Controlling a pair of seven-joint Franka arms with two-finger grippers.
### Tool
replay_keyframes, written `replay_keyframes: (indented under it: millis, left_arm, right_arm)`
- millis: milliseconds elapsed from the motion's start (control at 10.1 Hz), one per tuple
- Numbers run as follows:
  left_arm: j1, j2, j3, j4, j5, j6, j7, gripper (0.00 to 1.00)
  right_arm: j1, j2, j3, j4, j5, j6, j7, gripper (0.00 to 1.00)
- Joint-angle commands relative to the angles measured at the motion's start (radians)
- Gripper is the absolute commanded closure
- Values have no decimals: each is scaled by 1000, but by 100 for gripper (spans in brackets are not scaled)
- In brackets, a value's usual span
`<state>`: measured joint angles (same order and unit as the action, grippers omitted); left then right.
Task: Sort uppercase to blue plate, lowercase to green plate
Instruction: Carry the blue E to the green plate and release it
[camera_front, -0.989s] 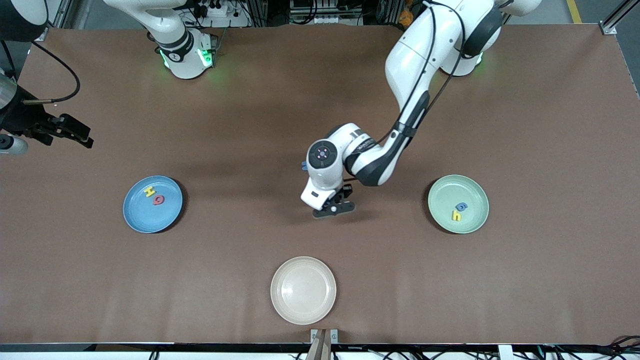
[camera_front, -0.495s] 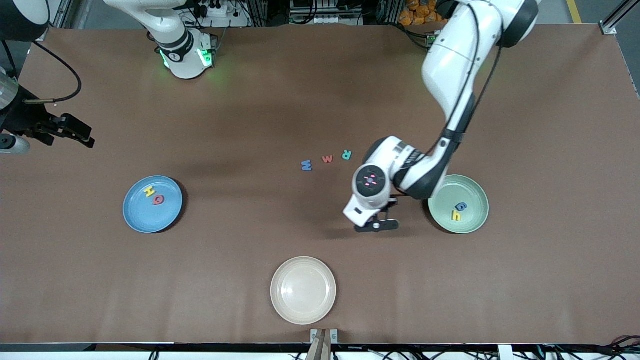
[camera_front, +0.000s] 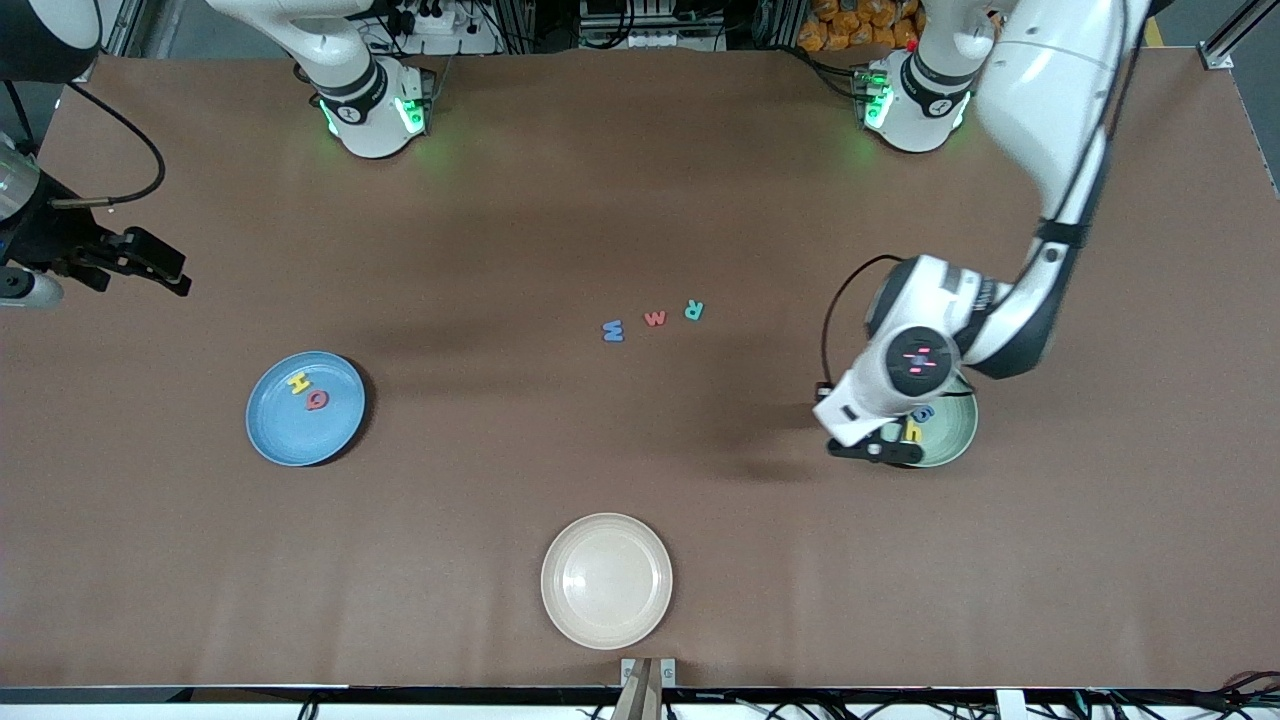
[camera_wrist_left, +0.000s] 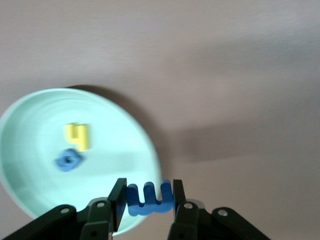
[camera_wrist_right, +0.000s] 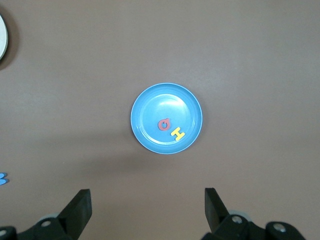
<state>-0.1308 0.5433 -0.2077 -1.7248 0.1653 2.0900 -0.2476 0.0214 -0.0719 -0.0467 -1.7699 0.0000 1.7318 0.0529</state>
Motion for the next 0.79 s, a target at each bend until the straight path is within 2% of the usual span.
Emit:
replay_keyframes:
  millis: [0,99,198,297,396,692]
  left_arm:
    - [97,-48,-56,-64,-10,24,114,100]
    - [97,-48,-56,-62,-12,19,126,100]
    - [97,-46,-56,-62,-10,13,128,92]
    - [97,-45,-56,-64,-9,12,146,19]
    - [96,-45,-56,-65,-6,12,178,0]
    - [97,-42,-56,-64,-6,-7,182,0]
  right_arm:
    - [-3,-9,5,0,-6,0,-7,0]
    - [-1,-9,7,0,-6,0,-7,0]
    - [-1,-9,7,0,-6,0,-7,0]
    - [-1,-9,7,0,-6,-1,-7,0]
    - [0,-9,7,0,-6,-1,-7,0]
    - [2,-9,7,0,-6,-5,-7,0]
